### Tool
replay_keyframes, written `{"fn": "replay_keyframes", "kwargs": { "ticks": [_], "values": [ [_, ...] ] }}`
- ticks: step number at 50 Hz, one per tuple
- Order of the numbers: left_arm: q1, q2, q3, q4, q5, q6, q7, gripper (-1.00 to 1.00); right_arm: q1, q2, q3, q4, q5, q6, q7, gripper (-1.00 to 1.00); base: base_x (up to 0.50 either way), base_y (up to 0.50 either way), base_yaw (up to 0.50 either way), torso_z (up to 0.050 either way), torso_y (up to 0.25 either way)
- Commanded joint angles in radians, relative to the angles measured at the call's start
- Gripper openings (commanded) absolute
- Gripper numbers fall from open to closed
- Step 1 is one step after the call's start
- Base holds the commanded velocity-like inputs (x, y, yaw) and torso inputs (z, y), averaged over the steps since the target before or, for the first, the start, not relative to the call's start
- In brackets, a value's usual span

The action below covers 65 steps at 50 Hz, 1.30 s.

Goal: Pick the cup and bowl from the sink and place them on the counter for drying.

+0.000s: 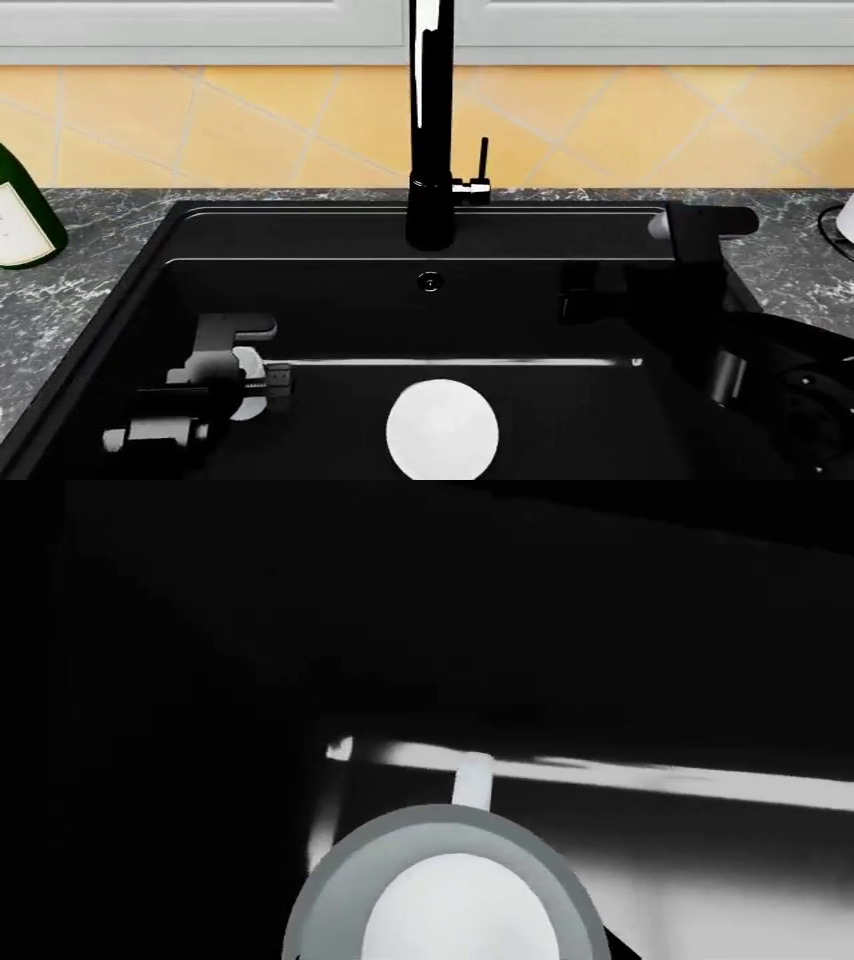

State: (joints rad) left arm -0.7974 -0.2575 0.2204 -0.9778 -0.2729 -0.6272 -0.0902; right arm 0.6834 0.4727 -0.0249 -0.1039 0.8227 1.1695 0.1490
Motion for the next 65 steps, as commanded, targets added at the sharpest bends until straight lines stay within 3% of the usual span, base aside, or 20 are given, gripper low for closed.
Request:
{"fn": "replay_keyframes", "kwargs": {
  "ticks": [1, 12, 18, 21, 26, 28, 31, 35, 39, 42, 51, 59, 65],
  "values": [
    [0.125, -0.048, -0.06, 0.467, -0.084, -0.26, -0.073, -1.0, -0.005, 0.002, 0.002, 0.002, 0.004, -0.009, -0.001, 1.0, 0.0, 0.0, 0.0, 0.0, 0.0],
    [0.168, -0.089, -0.12, 0.77, -0.168, -0.471, -0.124, -1.0, -0.022, -0.005, 0.001, 0.005, 0.005, -0.031, -0.007, 1.0, 0.0, 0.0, 0.0, 0.0, 0.0],
    [0.176, -0.13, -0.195, 0.958, -0.257, -0.666, -0.144, -1.0, -0.026, 0.001, 0.011, 0.003, 0.014, -0.026, -0.005, 1.0, 0.0, 0.0, 0.0, 0.0, 0.0],
    [0.145, -0.107, -0.263, 1.034, -0.311, -0.788, -0.174, -1.0, -0.028, 0.003, 0.011, 0.001, 0.018, -0.022, -0.003, 1.0, 0.0, 0.0, 0.0, 0.0, 0.0],
    [0.105, -0.127, -0.285, 1.161, -0.39, -0.94, -0.22, -1.0, -0.017, -0.005, -0.001, 0.023, 0.012, -0.03, -0.01, 1.0, 0.0, 0.0, 0.0, 0.0, 0.002],
    [0.093, -0.17, -0.293, 1.149, -0.576, -0.942, -0.35, -1.0, -0.011, -0.008, -0.008, 0.026, 0.011, -0.029, -0.012, 1.0, 0.0, 0.0, 0.0, 0.0, 0.0],
    [0.04, -0.244, -0.282, 1.101, -0.976, -0.941, -0.652, -1.0, 0.002, -0.006, -0.016, 0.034, 0.011, -0.024, -0.016, 1.0, 0.0, 0.0, 0.0, 0.0, 0.0],
    [-0.014, -0.331, -0.253, 1.06, -1.254, -0.938, -0.861, -1.0, 0.007, -0.008, -0.018, 0.042, 0.01, -0.029, -0.018, 1.0, 0.0, 0.0, 0.0, 0.0, 0.0],
    [-0.059, -0.383, -0.23, 1.026, -1.435, -0.914, -1.005, -1.0, 0.009, -0.007, -0.022, 0.045, 0.011, -0.028, -0.022, 1.0, 0.0, 0.0, 0.0, 0.0, 0.0],
    [-0.076, -0.439, -0.224, 1.022, -1.533, -0.903, -1.063, -1.0, 0.011, -0.006, -0.02, 0.044, 0.014, -0.028, -0.022, 1.0, 0.0, 0.0, 0.0, 0.0, 0.0],
    [-0.144, -0.506, -0.153, 0.982, -1.708, -0.844, -1.19, -1.0, 0.016, -0.003, -0.029, 0.045, 0.018, -0.018, -0.02, 1.0, 0.0, 0.0, 0.0, 0.0, 0.0],
    [-0.261, -0.587, -0.081, 0.94, -1.786, -0.854, -1.234, -1.0, 0.008, -0.001, -0.034, 0.047, 0.019, -0.021, -0.023, 1.0, 0.0, 0.0, 0.0, 0.0, 0.001],
    [-0.394, -0.594, -0.032, 0.874, -1.786, -0.856, -1.238, -1.0, 0.01, -0.005, -0.05, 0.061, 0.011, -0.032, -0.03, 1.0, 0.0, 0.0, 0.0, 0.0, 0.0]
  ]
}}
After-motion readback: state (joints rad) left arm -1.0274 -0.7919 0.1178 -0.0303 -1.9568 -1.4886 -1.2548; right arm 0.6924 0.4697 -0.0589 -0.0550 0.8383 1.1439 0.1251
